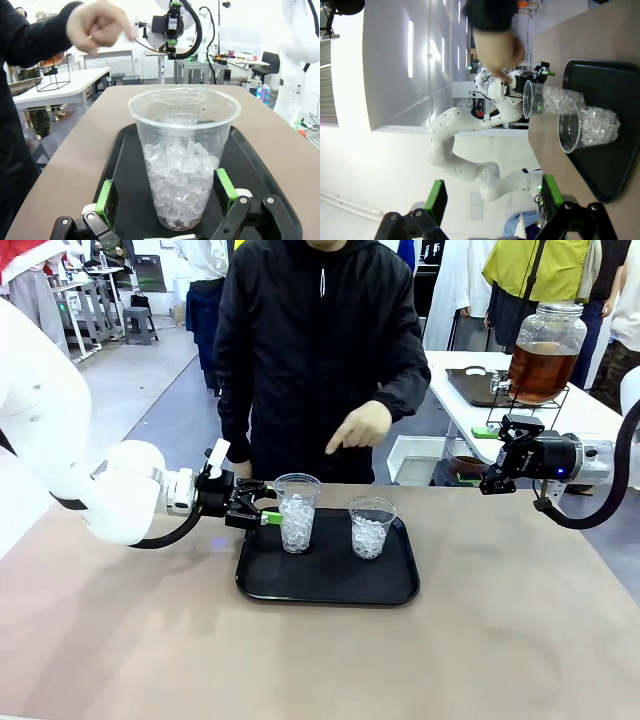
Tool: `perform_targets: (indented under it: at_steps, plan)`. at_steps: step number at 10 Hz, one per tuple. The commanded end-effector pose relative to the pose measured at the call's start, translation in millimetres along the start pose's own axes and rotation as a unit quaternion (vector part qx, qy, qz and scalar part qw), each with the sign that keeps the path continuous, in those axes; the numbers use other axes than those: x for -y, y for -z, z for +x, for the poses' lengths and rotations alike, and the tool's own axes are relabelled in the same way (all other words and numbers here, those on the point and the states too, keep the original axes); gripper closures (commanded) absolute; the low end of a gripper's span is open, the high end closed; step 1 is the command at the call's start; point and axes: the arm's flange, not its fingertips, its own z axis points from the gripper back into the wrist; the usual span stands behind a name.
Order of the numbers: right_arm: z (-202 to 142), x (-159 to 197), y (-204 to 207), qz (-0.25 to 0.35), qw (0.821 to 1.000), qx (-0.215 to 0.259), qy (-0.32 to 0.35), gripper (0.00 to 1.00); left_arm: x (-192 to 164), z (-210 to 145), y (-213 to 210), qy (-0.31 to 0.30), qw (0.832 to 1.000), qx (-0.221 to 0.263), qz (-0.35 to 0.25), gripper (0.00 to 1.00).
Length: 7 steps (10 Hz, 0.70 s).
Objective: Pour the drink into the iced cup.
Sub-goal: Pick up the iced cup indicated by the human and present it to them.
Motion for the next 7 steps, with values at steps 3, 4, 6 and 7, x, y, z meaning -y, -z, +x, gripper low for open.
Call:
perform_targets:
  at_steps: [3, 4, 6, 7]
  plan:
    - [0, -2, 1, -0.001, 1.000, 0.002, -0.002, 0.00, 4, 0, 8, 0.002, 1.000, 0.015, -0.028, 0.00]
    - [0, -2, 1, -0.001, 1.000, 0.002, -0.002, 0.00, 5, -1, 10, 0.002, 0.999, 0.015, -0.032, 0.00]
    - [0, -2, 1, -0.001, 1.000, 0.002, -0.002, 0.00, 7, -1, 15, 0.002, 0.999, 0.016, -0.034, 0.00]
    - [0, -2, 1, -0.001, 1.000, 0.002, -0.002, 0.00, 8, -2, 18, 0.004, 0.999, 0.015, -0.034, 0.00]
